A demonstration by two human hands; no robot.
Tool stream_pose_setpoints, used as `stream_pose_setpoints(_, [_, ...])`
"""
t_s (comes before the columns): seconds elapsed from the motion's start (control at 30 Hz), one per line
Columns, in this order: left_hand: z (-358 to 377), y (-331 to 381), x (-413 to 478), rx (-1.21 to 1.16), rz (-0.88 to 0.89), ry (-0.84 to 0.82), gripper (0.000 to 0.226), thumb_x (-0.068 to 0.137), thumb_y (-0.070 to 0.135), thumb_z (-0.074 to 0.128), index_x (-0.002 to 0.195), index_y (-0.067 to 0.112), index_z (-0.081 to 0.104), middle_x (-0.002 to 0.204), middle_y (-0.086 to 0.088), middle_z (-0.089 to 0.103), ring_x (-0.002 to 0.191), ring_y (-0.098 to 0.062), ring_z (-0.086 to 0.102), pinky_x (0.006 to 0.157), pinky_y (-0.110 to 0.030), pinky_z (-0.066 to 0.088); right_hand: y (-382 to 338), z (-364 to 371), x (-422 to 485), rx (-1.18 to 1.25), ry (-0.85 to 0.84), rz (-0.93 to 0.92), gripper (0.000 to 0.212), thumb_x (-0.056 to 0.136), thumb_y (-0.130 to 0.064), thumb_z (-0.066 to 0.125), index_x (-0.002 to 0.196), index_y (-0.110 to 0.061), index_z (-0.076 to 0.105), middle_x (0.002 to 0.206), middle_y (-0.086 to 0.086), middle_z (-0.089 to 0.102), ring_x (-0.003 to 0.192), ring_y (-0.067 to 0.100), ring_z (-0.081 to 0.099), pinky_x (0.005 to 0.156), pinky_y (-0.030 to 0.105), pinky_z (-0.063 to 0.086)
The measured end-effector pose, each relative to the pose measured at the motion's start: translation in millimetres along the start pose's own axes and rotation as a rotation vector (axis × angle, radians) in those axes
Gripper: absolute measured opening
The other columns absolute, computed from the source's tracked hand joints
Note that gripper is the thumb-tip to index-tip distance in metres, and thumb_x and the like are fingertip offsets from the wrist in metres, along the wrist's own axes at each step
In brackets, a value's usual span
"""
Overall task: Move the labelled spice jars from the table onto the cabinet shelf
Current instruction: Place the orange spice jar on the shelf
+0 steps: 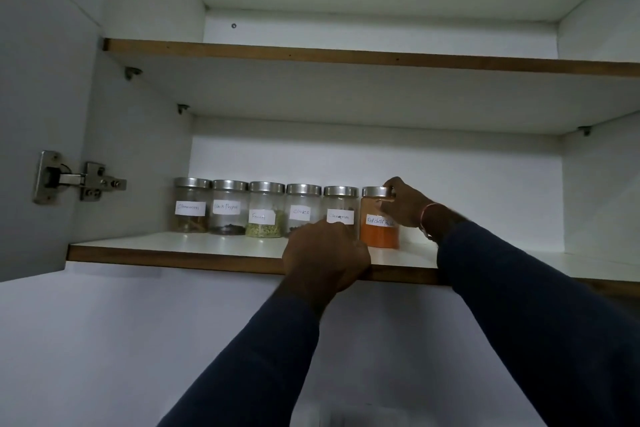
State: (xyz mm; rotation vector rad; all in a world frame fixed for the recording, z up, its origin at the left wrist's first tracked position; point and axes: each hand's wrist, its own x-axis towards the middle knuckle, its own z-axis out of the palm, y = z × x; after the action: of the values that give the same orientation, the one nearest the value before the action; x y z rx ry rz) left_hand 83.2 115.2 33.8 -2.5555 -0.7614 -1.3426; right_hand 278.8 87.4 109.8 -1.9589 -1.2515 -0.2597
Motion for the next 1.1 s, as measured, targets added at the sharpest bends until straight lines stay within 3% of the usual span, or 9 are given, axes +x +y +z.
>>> stream_pose_setpoints(0.13, [2.2,-1.5,0.1,-0.011,0.005,0.024,0.041,0.088,0.041,0.044,0.056,0.018,0.039,0.053,0.005,0.039,0.063,-0.020,0.051,0.062,-0.029,0.042,-1.3,5.4,15.4,-0.095,-0.017,0.038,0.038,0.093,-0.021,0.056,0.127,-0.014,0.040,0.119,0.015,0.059,0.107,0.031,0.059,0.092,0.043,0.051])
stream_pose_setpoints(0.33, [5.1,-2.4,0.1,0.012,0.018,0.078,0.032,0.089,0.041,0.044,0.073,0.018,0.059,0.067,0.000,0.049,0.069,-0.019,0.048,0.063,-0.029,0.039,2.6,12.4,28.4,-0.173,0.013,0.052,0.037,0.094,-0.020,0.053,0.129,-0.012,0.043,0.121,0.014,0.059,0.108,0.031,0.058,0.086,0.038,0.049])
stream_pose_setpoints(0.5, [9.5,-3.9,2.6,0.021,-0.019,0.057,0.034,0.087,0.042,0.042,0.069,0.018,0.057,0.065,0.001,0.050,0.068,-0.020,0.054,0.060,-0.028,0.040,7.7,15.5,34.5,-0.176,0.017,0.075,0.038,0.095,-0.018,0.051,0.133,-0.013,0.043,0.124,0.016,0.059,0.110,0.033,0.058,0.095,0.042,0.049])
stream_pose_setpoints(0.7, [14.2,-6.0,3.4,0.014,-0.010,0.066,0.040,0.087,0.044,0.042,0.074,0.015,0.066,0.064,0.001,0.056,0.065,-0.017,0.057,0.056,-0.025,0.041,9.4,22.1,34.3,-0.197,0.015,0.105,0.071,0.094,-0.017,0.055,0.153,-0.019,0.014,0.140,0.020,0.046,0.121,0.037,0.052,0.100,0.044,0.047])
stream_pose_setpoints(0.77, [14.8,-6.0,3.1,0.015,-0.013,0.078,0.041,0.086,0.044,0.041,0.073,0.015,0.067,0.066,0.000,0.060,0.065,-0.018,0.059,0.057,-0.026,0.047,9.1,22.6,32.3,-0.233,0.081,0.090,0.074,0.091,-0.018,0.061,0.151,-0.019,0.018,0.141,0.021,0.040,0.121,0.039,0.052,0.096,0.043,0.048])
stream_pose_setpoints(0.93, [13.8,-5.3,2.0,0.023,-0.031,0.107,0.037,0.085,0.043,0.042,0.066,0.016,0.060,0.062,0.000,0.056,0.064,-0.018,0.057,0.056,-0.026,0.044,8.9,20.8,29.9,-0.249,0.192,0.039,0.067,0.087,-0.016,0.065,0.143,-0.015,0.030,0.134,0.021,0.042,0.113,0.040,0.057,0.091,0.042,0.050])
stream_pose_setpoints(1.1, [7.9,-2.8,0.2,0.009,-0.035,0.120,0.039,0.086,0.041,0.045,0.055,0.017,0.049,0.052,0.003,0.046,0.048,-0.012,0.045,0.047,-0.024,0.029,-1.1,13.1,3.1,-0.214,0.346,-0.016,0.040,0.089,-0.022,0.058,0.124,-0.009,0.043,0.117,0.016,0.057,0.102,0.035,0.060,0.084,0.043,0.052])
